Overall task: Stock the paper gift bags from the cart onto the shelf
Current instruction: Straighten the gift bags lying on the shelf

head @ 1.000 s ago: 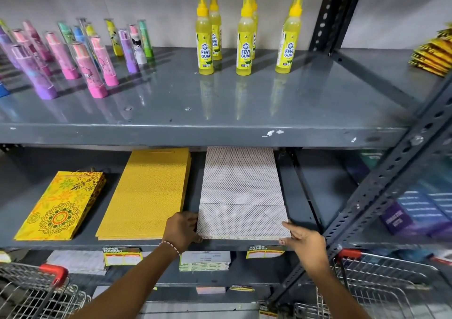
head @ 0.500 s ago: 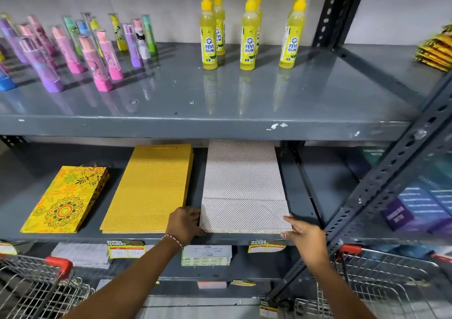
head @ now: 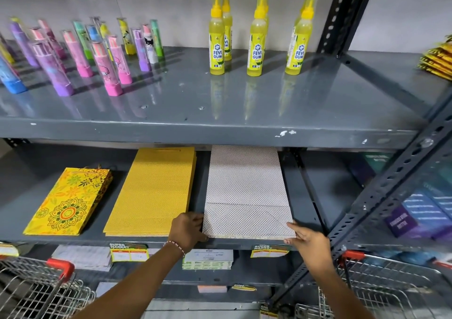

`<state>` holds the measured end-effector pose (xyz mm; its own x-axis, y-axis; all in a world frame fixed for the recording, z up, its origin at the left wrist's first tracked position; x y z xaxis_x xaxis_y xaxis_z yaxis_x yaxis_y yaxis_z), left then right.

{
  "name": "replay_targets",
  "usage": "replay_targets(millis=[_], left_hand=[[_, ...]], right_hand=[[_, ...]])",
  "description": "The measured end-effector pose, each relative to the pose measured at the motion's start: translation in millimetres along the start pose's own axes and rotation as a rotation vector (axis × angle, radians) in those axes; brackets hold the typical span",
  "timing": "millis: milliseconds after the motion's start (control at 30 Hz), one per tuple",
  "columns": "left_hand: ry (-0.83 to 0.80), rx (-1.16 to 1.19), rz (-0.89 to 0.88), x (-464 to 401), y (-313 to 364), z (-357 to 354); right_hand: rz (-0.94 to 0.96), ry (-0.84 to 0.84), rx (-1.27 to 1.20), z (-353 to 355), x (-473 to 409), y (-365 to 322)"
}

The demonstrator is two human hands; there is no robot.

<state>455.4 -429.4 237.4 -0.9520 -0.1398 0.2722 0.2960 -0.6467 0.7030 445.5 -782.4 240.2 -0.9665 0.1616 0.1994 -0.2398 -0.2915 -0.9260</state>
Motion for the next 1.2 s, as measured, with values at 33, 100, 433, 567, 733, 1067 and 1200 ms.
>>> replay_targets(millis=[33,100,433,567,733,1067,1200], left_hand=[[0.002,-0.007,-0.007,1,1,-1],[0.019,-0.01,-0.036,6,6,0],[0.27,-0.109,-0.09,62,-47,118],[0.243,-0.356,0.04,50,-102,176],[0.073,-0.393,0.006,22,-133,183],[-0.029,0.023,0.016,-16,-181,178],[-0.049,0.148,0.031,-22,-185,179]], right_hand=[[-0.017,-0.018,-0.005,0,0,2],[-0.041,-0.062,0.0,-2,2,1],[0.386,-0.345,-0.18,-135,78,-108],[0.252,-0.459,-0.212,-238,75,-104],[0.136,-0.404,-0.186,-291,70,-84],[0.124,-0.214,-0.04,-294,62,-82],[0.117,-0.175,-0.033,-293,61,-86]])
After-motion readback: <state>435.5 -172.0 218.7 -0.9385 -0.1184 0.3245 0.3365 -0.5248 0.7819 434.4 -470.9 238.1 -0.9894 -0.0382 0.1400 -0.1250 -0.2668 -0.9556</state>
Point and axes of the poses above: each hand's wrist, its own x-axis away from the middle knuckle, its own z-axis out of the back of the hand, y = z × x, the point moved 10 cm from there along -x, towards the middle knuckle, and after that the axes turned 13 degrees about -x, right-handed, at the moved point
